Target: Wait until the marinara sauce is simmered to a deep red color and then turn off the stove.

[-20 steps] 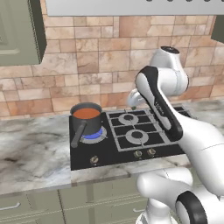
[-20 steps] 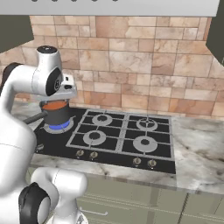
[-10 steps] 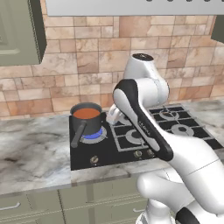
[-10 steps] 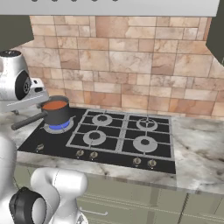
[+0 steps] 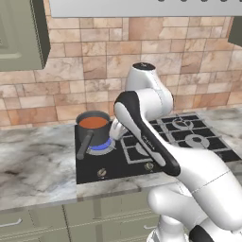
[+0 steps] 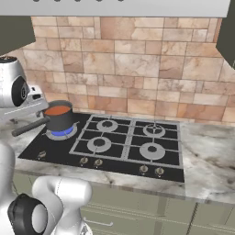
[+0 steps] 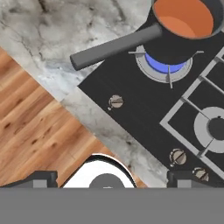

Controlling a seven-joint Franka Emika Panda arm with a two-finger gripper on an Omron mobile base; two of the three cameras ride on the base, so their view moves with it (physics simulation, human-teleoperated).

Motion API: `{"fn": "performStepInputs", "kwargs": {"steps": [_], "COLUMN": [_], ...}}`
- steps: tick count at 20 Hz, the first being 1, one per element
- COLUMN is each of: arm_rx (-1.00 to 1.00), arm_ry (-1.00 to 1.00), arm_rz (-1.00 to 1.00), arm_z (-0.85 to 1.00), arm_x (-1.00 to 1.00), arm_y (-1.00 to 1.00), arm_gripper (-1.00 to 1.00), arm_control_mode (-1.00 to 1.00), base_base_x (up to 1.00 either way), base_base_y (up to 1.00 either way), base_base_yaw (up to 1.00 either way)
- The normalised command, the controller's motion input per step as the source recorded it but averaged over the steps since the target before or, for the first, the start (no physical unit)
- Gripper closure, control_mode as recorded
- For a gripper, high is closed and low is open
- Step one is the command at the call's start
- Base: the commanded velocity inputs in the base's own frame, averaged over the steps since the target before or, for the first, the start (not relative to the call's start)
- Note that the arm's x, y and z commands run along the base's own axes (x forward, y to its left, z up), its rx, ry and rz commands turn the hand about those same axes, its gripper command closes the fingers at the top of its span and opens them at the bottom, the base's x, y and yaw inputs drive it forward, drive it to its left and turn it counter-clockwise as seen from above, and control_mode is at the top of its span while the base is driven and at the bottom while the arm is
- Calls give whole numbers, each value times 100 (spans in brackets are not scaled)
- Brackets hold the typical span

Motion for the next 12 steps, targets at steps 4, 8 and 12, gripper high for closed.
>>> {"fn": "performStepInputs", "kwargs": {"steps": [4,8,12], "arm_rx": [0,0,0], "arm_ry": [7,8,0], "arm_rz": [0,0,0], "arm_z": [-62,-68,-38], "arm_x": [0,0,0], "arm_y": [32,18,0], "arm_gripper": [-100,-100,-100], "arm_control_mode": [-100,-100,-100], "base_base_x": [0,0,0], "base_base_y": [0,0,0], "base_base_yaw": [0,0,0]}}
